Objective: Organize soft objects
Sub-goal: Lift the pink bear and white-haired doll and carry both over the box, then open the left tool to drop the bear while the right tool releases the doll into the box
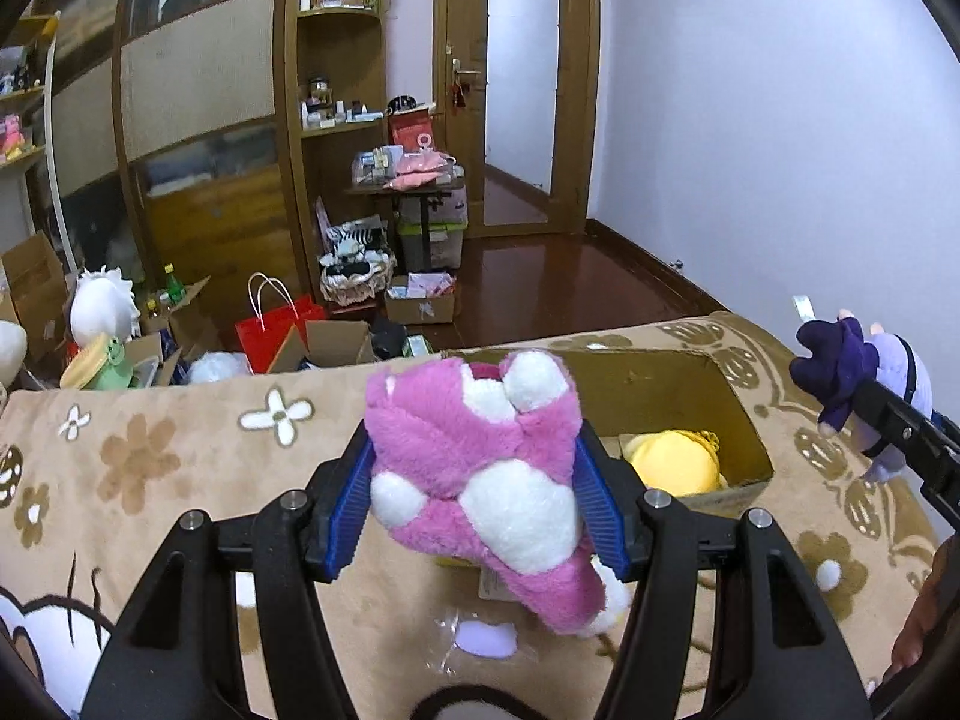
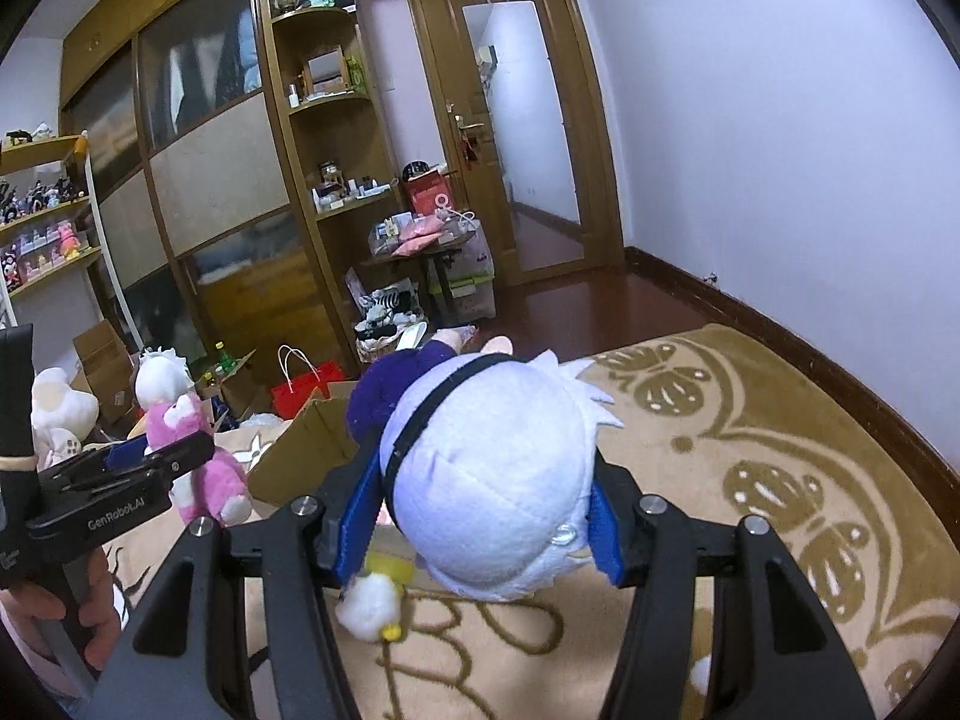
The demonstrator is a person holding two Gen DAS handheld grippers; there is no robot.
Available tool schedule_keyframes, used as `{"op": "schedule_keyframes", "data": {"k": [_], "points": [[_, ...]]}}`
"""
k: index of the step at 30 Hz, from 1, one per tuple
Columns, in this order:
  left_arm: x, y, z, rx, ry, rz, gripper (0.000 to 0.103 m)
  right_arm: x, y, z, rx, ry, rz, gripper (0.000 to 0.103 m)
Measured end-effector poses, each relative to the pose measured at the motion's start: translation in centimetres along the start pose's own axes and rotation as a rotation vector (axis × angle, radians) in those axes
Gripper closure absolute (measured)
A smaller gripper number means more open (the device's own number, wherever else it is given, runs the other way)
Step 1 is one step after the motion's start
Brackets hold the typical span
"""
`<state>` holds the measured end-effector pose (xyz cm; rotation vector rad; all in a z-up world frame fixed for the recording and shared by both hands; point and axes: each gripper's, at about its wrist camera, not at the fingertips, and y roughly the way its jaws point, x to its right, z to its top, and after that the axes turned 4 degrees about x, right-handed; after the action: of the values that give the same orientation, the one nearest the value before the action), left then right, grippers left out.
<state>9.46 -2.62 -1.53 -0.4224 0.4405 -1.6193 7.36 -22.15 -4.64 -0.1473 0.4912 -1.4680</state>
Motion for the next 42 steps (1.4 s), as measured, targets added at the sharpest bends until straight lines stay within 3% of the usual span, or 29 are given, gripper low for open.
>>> {"op": "schedule_keyframes", "data": {"k": [11,15,42], "points": [[-0.9,2.7,1.6,0.040,-0.039,-0.032,0.042,-0.1,2.7,0.6,0.016,-0.025,0.007,0.041],[-0.9,3.9,1.7,0.044,-0.003,-0.016,0.042,0.3,4.0,0.0,-0.004,-0.024,0.012,0.041],[-1.8,8.2,0.9,-0.068,-0.011,-0.001,0.037,-1.8,9.7,-2.3,-0.132,-0.053,0.090,0.038]]}}
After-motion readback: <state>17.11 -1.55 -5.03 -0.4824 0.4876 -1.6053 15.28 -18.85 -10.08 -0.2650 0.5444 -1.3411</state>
